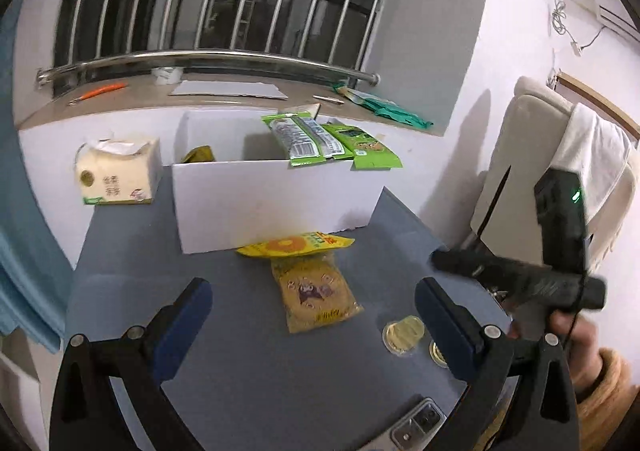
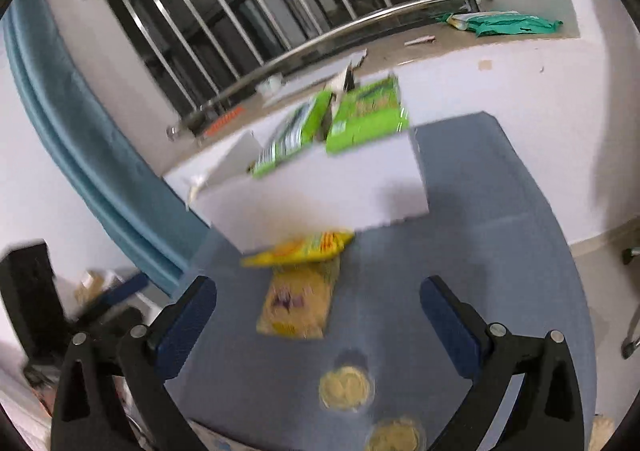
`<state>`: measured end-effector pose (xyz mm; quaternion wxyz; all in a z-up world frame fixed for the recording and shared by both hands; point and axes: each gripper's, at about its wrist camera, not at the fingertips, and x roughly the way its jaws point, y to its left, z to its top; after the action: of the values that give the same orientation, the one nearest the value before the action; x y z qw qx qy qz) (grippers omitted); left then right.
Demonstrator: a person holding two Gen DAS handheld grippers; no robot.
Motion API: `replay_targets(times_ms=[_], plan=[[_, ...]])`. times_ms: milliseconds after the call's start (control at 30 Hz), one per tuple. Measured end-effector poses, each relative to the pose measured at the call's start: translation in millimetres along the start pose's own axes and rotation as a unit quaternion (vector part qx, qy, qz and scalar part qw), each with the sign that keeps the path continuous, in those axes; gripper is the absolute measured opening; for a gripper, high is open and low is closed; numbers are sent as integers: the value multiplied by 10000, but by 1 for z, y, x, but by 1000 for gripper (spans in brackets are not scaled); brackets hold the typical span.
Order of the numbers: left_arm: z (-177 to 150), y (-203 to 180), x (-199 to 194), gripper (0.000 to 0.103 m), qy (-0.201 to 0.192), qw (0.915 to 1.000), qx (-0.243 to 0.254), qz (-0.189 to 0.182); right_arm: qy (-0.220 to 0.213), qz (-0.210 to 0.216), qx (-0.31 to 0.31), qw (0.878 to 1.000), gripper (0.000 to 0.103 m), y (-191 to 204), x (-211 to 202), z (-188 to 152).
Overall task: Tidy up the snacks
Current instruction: 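Return both grippers to the yellow chip bag and cookie pack, then grasp the yellow chip bag with the right gripper while the left gripper grasps the cartoon cookie pack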
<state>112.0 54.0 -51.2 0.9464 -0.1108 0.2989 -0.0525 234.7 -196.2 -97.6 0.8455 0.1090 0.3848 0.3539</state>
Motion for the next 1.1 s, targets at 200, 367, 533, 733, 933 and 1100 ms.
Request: replay_targets(times_ms=[200,367,533,733,933,1100], plan=[[-12,-3,-16,103,-40,9999,2,103,263,-552,-1013,9930,103,32,31,-16],[-22,4,-23,103,-19,9999,-120,90,437,-803,-1775,9799,103,56,65,-11],[-33,13,-26,103,35,9996,-235,142,646,-1213,-2465,9594,103,78,110,1],[-40,24,-28,103,48,9992,-353,166,940,-1694,-3279,9246,103,97,159,2],[-44,32,-26,103,86,9987,-459,223,1197,-1829,-3209,9215,84,89,180,7],[-48,34,-23,103,167,9987,-423,248,1188,-1505,-2917,9371,34,82,169,9]])
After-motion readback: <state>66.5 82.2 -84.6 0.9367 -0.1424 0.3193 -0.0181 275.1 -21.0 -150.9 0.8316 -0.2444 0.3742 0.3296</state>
